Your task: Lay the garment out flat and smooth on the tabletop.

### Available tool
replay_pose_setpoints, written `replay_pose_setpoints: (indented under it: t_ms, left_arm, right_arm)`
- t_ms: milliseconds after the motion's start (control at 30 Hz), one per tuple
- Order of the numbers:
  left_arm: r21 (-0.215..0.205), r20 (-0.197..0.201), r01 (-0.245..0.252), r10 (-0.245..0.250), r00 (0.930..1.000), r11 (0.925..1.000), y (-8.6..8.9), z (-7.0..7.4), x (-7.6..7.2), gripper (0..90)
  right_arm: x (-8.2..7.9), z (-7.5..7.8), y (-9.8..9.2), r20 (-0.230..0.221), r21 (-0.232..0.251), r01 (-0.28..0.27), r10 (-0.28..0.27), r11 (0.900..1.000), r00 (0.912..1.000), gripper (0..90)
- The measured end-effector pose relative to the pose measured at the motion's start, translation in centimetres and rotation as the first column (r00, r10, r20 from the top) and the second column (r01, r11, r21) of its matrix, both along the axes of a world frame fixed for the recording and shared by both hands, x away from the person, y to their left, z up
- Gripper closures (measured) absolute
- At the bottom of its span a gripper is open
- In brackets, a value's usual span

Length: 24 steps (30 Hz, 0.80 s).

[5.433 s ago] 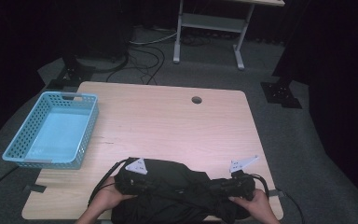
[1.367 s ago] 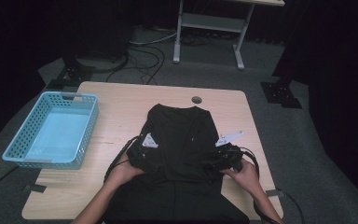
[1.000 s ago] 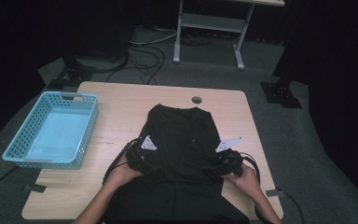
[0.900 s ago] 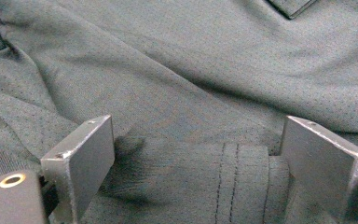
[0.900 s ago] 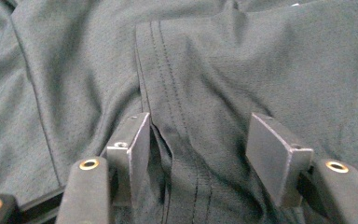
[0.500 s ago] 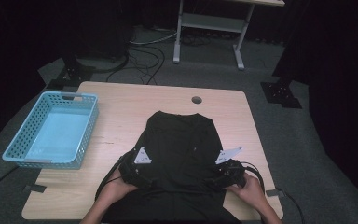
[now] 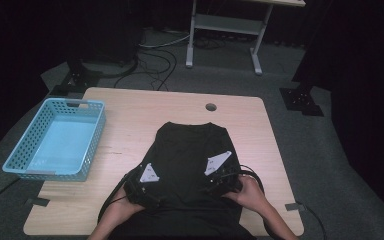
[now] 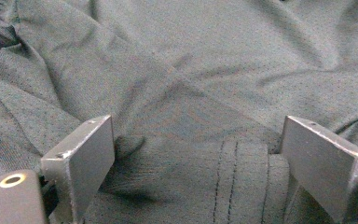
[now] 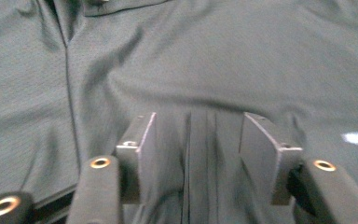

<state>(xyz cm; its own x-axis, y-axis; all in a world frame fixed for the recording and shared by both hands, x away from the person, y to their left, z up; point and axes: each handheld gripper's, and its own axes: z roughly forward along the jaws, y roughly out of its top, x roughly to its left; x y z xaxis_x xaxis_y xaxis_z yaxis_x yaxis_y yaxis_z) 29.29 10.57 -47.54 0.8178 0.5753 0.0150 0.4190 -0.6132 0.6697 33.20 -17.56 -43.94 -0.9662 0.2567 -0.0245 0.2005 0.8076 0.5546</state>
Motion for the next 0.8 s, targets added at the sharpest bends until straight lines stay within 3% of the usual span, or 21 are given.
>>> replay_pose_setpoints:
  t_ms: [300, 500, 800]
  left_arm:
    - [-0.002, 0.000, 0.009, -0.009, 1.0000, 1.0000, 0.1, 0.0, 0.0, 9.9]
    - [-0.003, 0.001, 0.012, -0.012, 0.9999, 0.9999, 0.2, 0.0, 0.0, 9.9]
    - [-0.007, 0.002, 0.013, -0.013, 0.9999, 0.9999, 0.2, -0.1, 0.0, 10.0]
  right_arm:
    - [1.4, -1.5, 1.7, -0.031, -0.068, -0.078, 0.076, 0.995, 0.9966, 67.7]
    - [2.0, -1.6, 1.1, -0.059, -0.034, -0.065, 0.063, 0.997, 0.9963, 84.6]
    - [2.4, -0.8, -1.1, -0.060, -0.010, -0.030, 0.029, 0.999, 0.9977, 87.2]
